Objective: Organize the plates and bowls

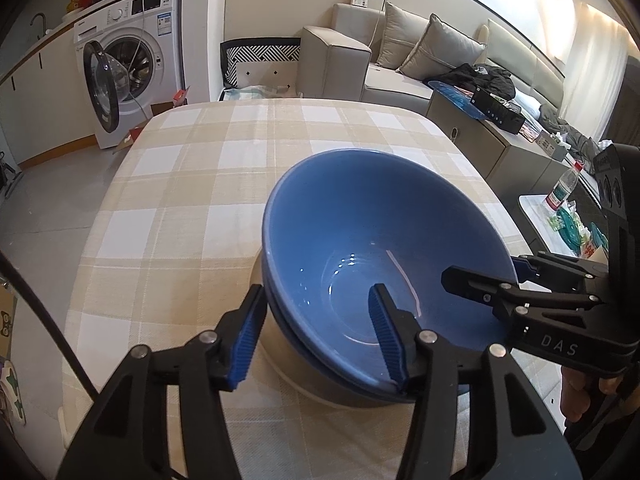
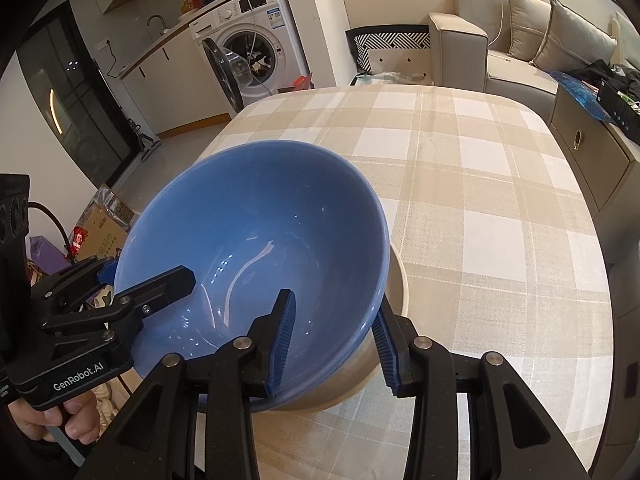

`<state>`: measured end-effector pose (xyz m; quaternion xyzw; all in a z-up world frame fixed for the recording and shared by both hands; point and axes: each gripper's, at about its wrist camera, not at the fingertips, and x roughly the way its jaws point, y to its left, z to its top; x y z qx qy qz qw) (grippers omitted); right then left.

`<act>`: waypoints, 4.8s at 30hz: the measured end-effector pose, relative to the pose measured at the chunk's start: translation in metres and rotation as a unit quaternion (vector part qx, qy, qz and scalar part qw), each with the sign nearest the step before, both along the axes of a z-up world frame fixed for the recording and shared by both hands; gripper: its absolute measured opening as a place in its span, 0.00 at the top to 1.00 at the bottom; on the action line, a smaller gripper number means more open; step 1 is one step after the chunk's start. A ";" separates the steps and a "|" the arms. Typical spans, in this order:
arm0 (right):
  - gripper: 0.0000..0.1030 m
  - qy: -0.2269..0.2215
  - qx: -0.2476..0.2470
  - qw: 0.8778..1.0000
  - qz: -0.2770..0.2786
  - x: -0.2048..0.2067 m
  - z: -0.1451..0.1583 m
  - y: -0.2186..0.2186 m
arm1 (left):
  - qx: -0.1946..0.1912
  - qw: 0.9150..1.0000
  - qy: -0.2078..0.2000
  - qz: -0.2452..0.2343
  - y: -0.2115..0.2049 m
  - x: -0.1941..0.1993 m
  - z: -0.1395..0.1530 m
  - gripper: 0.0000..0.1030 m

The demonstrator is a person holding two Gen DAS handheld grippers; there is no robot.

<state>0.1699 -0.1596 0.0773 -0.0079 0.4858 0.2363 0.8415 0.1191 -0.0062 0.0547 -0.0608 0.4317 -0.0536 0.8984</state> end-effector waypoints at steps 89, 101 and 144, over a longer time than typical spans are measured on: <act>0.00 -0.319 0.085 0.943 0.054 -0.140 0.001 -0.048 | 0.055 0.966 -0.249 0.028 0.010 -0.117 -0.027 0.00; 0.00 -0.314 0.099 0.942 0.065 -0.148 -0.004 -0.055 | 0.045 0.962 -0.264 0.054 0.022 -0.131 -0.019 0.00; 0.00 -0.316 0.094 0.940 0.082 -0.157 -0.004 -0.054 | 0.043 0.964 -0.260 0.037 0.007 -0.142 -0.019 0.00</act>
